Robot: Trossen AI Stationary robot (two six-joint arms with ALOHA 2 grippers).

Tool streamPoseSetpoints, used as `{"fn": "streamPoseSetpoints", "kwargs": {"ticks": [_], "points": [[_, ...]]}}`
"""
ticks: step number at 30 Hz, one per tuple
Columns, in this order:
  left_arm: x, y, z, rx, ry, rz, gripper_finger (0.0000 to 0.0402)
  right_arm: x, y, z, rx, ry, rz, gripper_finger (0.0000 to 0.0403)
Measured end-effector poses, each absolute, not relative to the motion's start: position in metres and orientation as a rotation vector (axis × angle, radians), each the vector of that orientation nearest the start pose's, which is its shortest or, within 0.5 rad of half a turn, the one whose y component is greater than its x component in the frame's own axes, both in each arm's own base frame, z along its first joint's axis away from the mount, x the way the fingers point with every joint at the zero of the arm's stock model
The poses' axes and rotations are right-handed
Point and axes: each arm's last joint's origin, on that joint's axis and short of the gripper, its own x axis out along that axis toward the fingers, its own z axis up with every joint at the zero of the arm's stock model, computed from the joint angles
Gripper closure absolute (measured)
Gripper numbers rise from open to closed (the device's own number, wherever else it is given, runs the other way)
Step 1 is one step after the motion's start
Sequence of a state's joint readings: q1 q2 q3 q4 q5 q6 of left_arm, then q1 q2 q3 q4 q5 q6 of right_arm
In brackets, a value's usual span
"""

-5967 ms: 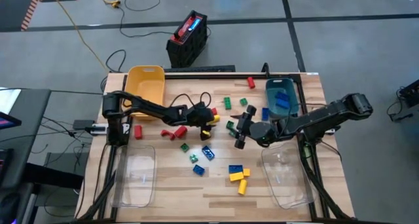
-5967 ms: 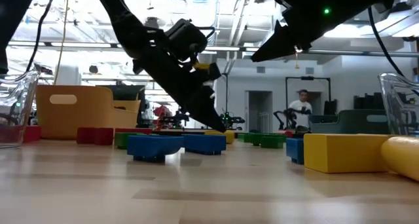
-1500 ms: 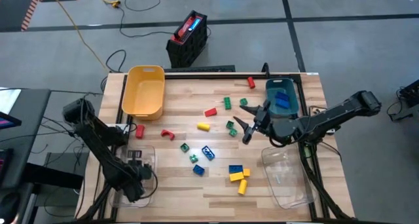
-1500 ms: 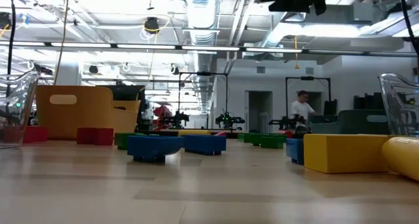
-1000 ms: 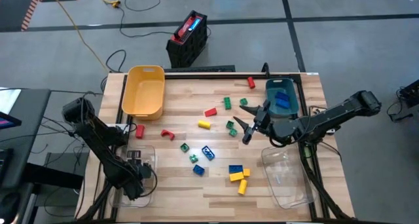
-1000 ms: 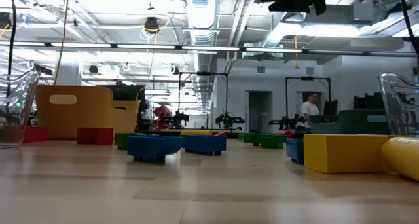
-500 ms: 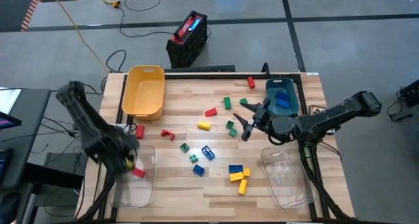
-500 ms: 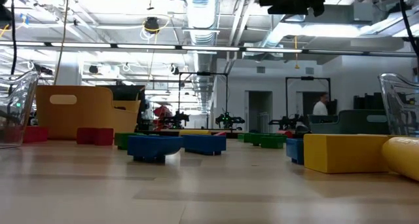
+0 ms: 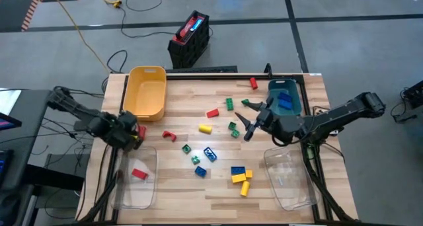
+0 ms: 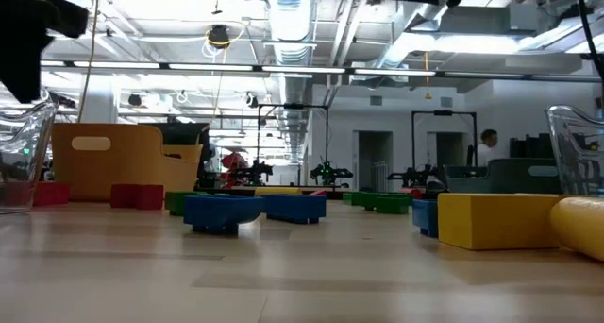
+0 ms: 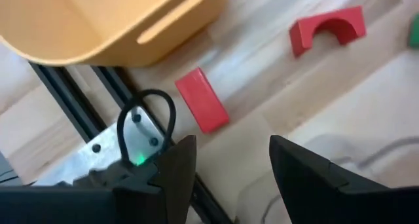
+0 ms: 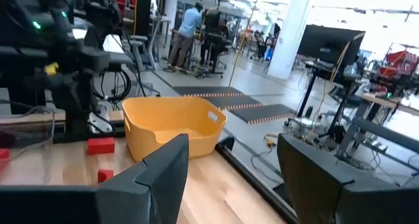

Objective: Sort blocks
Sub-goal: Adjust the yellow bin

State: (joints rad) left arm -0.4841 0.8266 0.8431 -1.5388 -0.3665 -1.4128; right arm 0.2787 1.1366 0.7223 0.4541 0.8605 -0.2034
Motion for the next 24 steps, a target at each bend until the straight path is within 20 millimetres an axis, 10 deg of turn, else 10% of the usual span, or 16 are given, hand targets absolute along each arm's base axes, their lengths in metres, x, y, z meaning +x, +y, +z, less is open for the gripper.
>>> {"fn": "streamPoseSetpoints", "kwargs": {"ticks": [24], "points": [[0.15, 0.018, 0.218, -0.564, 1.415, 0.786, 0.0218, 0.244, 0.049, 0.332, -0.281, -0.024, -0.502, 0.0154]]}}
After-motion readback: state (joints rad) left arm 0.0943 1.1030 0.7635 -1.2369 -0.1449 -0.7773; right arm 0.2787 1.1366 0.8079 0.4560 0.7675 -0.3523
